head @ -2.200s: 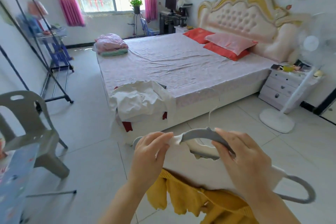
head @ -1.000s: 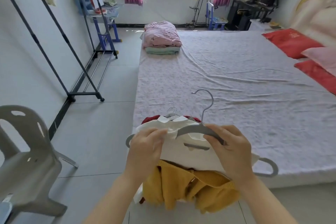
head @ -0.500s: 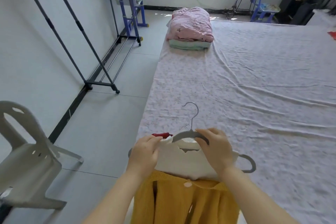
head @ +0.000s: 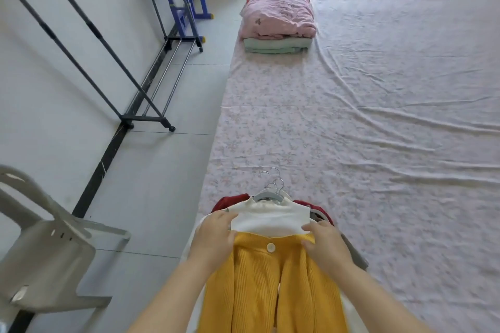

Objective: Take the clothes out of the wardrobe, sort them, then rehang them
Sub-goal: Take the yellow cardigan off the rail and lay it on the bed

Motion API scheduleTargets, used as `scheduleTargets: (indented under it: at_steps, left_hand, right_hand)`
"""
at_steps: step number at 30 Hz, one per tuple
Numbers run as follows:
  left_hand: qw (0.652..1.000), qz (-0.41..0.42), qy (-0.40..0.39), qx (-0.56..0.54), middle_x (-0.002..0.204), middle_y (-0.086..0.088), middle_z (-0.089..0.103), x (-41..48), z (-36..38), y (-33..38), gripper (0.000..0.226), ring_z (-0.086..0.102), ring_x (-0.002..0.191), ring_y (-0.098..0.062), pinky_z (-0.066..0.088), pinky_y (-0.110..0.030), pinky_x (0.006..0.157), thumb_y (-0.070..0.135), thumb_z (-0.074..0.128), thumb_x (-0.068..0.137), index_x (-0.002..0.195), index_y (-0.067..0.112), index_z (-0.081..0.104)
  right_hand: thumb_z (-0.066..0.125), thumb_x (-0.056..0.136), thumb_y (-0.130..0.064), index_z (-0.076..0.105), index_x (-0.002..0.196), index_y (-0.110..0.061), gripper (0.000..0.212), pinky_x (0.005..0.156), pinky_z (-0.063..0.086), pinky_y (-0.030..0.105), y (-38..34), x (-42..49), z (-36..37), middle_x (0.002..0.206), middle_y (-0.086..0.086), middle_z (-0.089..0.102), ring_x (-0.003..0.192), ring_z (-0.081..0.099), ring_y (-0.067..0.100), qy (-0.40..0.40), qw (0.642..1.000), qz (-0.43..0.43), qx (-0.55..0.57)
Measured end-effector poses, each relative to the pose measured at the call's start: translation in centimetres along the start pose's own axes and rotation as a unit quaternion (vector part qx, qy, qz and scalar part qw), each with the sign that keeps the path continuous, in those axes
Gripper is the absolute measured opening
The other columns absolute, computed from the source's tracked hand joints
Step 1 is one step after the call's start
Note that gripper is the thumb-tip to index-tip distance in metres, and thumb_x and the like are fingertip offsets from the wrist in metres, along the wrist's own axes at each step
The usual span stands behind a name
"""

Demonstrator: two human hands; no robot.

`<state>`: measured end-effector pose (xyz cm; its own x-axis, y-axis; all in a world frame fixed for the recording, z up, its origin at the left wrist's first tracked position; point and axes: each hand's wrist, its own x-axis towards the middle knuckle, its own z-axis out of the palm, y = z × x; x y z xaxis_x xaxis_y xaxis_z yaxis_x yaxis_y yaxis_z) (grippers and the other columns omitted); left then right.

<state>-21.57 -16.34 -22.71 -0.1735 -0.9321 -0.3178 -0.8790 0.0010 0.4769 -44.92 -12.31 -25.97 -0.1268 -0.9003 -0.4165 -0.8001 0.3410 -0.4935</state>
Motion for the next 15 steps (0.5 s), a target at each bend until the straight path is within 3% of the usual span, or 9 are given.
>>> scheduleTargets:
  at_steps: [5,8,15]
  left_hand:
    - [0.996,0.050,-0.055,0.053,0.139,0.006,0.044,0.5,-0.5,1.8,0.042,0.038,0.129,-0.012,0.032,-0.027,0.104,0.025,0.049,0.093,0.135,0.026,0.044]
    - [0.985,0.100,-0.098,0.105,0.140,0.007,0.042,0.2,-0.7,2.9,0.043,0.038,0.129,-0.012,0.035,-0.027,0.104,0.029,0.049,0.093,0.136,0.029,0.042]
    - [0.930,0.272,-0.164,0.183,0.137,0.006,0.045,-1.7,-0.3,5.9,0.041,0.049,0.117,-0.014,0.045,-0.027,0.093,0.031,0.047,0.095,0.135,0.031,0.041]
  right_hand:
    - [0.054,0.089,-0.019,0.057,0.124,-0.021,0.035,0.098,0.034,0.021,0.6,-3.3,-0.3,0.131,-0.003,0.050,0.123,0.041,0.013,0.046,0.998,0.021,0.028]
    - [0.053,0.087,-0.015,0.059,0.119,-0.025,0.034,0.089,0.031,0.014,1.0,-6.1,-0.8,0.120,-0.009,0.054,0.118,0.044,0.010,0.080,0.995,0.034,0.043]
    - [0.051,0.090,-0.021,0.055,0.124,-0.016,0.034,0.096,0.038,0.027,1.3,-16.6,0.9,0.129,0.005,0.049,0.119,0.046,0.020,0.141,0.959,0.226,0.099]
